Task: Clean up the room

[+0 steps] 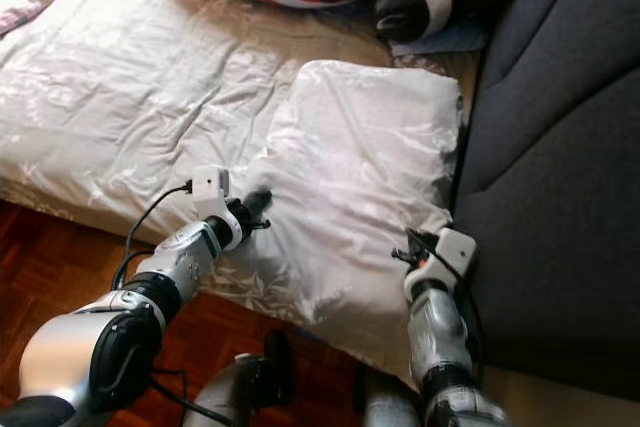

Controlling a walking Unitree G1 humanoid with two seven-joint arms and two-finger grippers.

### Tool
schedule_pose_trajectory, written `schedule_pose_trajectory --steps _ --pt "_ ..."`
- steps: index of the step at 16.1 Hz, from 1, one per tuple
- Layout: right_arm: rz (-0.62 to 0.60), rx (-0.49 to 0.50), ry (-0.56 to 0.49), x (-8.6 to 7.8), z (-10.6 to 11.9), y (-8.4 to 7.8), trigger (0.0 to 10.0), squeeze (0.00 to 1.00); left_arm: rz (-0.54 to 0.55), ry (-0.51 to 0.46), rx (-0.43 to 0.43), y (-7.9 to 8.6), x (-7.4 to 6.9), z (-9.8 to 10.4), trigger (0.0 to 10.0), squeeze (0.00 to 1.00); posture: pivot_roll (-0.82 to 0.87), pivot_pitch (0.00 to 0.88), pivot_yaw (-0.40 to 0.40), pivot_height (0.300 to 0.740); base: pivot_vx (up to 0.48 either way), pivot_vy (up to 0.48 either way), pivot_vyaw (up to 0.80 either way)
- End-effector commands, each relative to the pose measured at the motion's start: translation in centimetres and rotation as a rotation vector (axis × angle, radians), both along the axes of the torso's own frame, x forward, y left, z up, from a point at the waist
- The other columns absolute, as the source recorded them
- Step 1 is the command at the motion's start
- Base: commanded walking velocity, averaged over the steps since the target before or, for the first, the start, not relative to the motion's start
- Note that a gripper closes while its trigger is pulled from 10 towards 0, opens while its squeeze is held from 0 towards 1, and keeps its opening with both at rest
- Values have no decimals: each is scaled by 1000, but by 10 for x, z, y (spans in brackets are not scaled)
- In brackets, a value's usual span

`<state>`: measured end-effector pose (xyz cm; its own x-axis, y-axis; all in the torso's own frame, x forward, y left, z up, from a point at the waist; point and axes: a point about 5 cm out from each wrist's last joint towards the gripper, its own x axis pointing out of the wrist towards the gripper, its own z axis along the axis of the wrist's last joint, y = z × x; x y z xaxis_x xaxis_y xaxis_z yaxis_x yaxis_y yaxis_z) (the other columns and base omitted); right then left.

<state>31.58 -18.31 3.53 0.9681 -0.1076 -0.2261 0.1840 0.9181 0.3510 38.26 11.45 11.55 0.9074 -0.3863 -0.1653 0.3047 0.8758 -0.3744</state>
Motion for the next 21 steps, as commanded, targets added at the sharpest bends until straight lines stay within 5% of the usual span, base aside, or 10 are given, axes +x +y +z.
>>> schedule_pose_trajectory --steps 1,10,11,12,13,14,21 --pt "-36 13 19 -11 -10 -6 10000 0 -60 12 1 -12 -4 -4 10000 0 -83 393 19 740 0 0 0" --pt "22 -27 15 2 2 -3 10000 0 -48 25 32 -17 -8 -12 10000 0 -67 383 28 740 0 0 0" --pt "23 -25 22 2 1 -2 10000 0 -51 29 30 -18 -8 -13 10000 643 -66 383 27 740 0 0 0" --pt "25 -16 27 1 -1 -1 10000 0 -51 30 29 -18 -8 -13 10000 949 -65 385 27 740 0 0 0" --pt "23 -13 30 0 -2 0 10000 298 -51 33 26 -18 -8 -13 10000 1000 -65 387 27 740 0 0 0" --pt "19 -6 37 -1 -3 0 10000 1000 -48 34 26 -18 -8 -13 10000 1000 -66 388 27 740 0 0 0" --pt "-4 -28 39 -7 -7 -3 10000 1000 -35 38 13 -16 -11 -19 10000 1000 -61 370 27 740 0 0 0"
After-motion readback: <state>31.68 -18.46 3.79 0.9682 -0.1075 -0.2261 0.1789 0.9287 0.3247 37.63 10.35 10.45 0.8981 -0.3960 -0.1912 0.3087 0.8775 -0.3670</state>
